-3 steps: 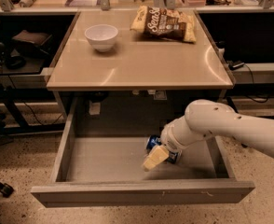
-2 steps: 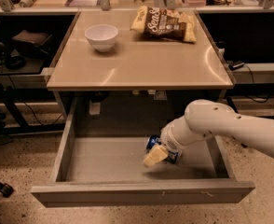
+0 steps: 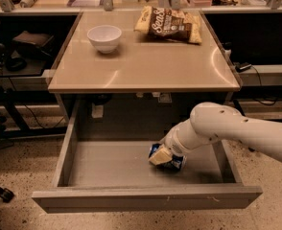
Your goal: Pick pepsi can from top drawer and place on counter
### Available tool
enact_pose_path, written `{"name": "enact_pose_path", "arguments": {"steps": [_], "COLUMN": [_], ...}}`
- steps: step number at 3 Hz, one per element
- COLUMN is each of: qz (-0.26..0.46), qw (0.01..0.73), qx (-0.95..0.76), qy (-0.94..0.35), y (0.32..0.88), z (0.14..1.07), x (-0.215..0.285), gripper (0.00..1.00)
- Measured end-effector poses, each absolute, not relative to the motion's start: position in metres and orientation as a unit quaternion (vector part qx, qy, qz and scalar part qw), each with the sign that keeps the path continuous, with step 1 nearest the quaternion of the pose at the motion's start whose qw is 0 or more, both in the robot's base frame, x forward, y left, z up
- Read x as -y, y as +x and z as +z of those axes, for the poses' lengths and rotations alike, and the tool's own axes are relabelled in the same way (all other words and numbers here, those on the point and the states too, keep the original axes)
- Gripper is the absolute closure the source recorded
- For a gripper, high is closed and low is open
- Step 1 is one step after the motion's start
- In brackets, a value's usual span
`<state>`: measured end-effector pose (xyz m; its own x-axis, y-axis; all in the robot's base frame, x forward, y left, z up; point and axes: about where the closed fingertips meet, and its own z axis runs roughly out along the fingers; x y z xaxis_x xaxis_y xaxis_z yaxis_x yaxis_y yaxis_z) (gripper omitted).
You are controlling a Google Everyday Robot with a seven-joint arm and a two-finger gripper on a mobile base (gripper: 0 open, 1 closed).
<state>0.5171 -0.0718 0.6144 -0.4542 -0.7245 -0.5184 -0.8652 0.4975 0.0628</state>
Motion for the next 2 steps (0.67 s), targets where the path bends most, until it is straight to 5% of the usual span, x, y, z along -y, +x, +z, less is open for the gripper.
{"name": "enact_pose_path", "arguments": {"steps": [1, 2], "qz": [0.161, 0.15], "qw": [0.218, 0.236], "qx": [-0.837, -0.829], "qy": [-0.475, -0.484], "y": [0.517, 0.534], "z": [0.615, 0.643], "x": [0.072, 0.081], "gripper": [0.89, 1.0]}}
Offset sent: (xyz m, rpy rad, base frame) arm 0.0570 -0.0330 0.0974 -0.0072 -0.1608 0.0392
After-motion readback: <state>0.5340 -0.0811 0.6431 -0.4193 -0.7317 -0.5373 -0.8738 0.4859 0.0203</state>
